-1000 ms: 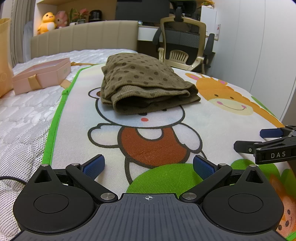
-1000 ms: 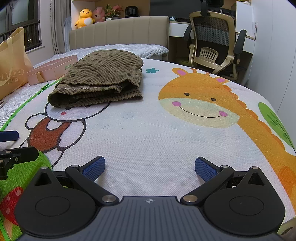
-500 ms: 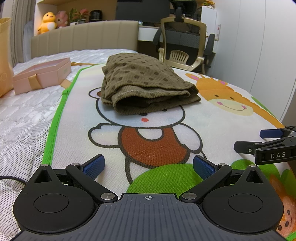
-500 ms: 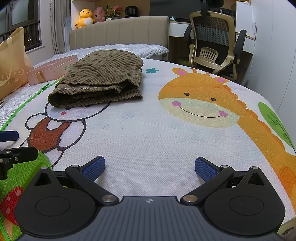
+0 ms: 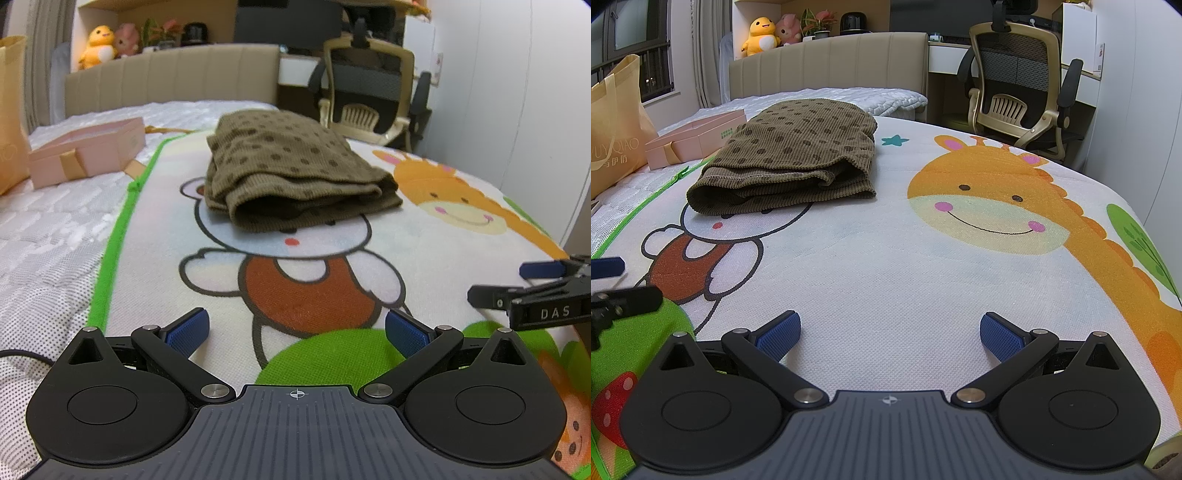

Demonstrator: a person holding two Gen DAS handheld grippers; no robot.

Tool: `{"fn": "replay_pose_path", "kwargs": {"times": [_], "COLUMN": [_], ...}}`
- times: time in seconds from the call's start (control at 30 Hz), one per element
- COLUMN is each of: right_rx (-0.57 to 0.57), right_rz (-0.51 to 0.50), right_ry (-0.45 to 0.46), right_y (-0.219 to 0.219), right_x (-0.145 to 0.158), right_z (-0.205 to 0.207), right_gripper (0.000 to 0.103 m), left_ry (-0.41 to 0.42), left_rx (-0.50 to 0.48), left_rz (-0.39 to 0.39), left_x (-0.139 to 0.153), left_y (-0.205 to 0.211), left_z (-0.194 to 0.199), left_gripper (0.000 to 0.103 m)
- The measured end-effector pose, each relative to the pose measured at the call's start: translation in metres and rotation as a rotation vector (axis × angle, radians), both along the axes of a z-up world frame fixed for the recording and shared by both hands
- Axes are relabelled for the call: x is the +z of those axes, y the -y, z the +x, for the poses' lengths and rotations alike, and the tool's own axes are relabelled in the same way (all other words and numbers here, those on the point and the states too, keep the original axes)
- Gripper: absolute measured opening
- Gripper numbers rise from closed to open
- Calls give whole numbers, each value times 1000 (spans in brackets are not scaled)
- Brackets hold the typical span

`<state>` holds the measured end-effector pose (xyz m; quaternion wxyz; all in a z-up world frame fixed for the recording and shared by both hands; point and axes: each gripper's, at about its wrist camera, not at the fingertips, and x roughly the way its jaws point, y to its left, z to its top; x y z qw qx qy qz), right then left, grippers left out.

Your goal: Fold clothes

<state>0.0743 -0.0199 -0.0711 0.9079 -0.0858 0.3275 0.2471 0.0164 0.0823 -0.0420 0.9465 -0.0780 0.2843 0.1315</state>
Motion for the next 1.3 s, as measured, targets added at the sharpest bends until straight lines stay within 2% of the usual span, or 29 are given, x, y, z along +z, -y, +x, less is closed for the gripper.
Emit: {"fn": "replay_pose_path", "kwargs": {"times": [0.23,0.43,0.57,0.63,1.0,1.3], "right_rx": [0,0,0,0,1,1], "right_rz": [0,0,0,-1,-1,-1], "right_ry": [0,0,0,0,1,0], "right_y": [0,0,0,0,1,0], "right_x": [0,0,0,0,0,0], "right_z": [0,0,0,0,0,0], "right_gripper": [103,103,103,103,103,103], "left_ry": [51,63,-21,-67,-105,-101], "left_rx": [-4,-41,-95,-96,-89,-84], "left_rz": [20,77,-10,-27,49,42], "left_x": [6,10,4,0,-4,-4], "left_y": [4,14,9,8,19,18], "left_z": [-5,-8,3,9,14,14], "left_gripper": [103,103,103,103,103,103]}}
